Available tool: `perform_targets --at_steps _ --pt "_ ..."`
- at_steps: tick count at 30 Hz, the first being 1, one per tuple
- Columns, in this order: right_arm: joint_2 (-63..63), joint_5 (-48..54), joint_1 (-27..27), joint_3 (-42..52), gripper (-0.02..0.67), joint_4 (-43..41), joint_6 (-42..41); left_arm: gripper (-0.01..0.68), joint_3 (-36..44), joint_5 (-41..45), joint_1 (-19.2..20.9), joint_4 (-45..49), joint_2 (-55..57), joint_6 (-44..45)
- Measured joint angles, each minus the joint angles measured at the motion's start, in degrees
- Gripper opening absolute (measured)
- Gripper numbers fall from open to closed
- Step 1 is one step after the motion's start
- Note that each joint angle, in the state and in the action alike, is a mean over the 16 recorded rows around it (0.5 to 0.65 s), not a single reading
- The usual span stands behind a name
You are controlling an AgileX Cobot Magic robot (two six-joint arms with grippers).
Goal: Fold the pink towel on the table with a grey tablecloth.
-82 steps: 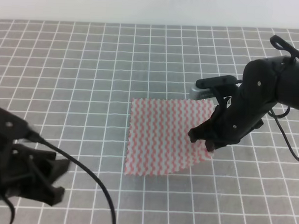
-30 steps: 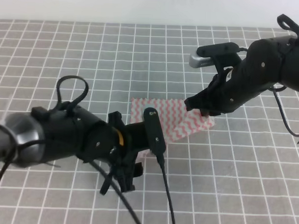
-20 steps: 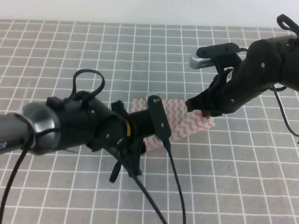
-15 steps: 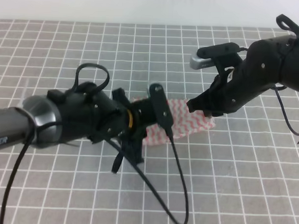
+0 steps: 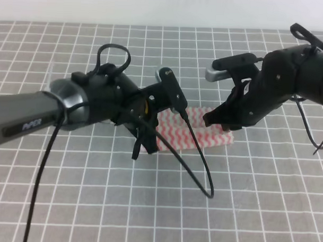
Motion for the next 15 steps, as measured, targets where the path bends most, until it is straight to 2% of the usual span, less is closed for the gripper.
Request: perform_targets --at_steps 15 --pt "2.3 -5.7 -0.2 0.0 -0.015 -1.0 0.0 -0.002 -5.0 0.0 2.1 1.0 5.8 -0.3"
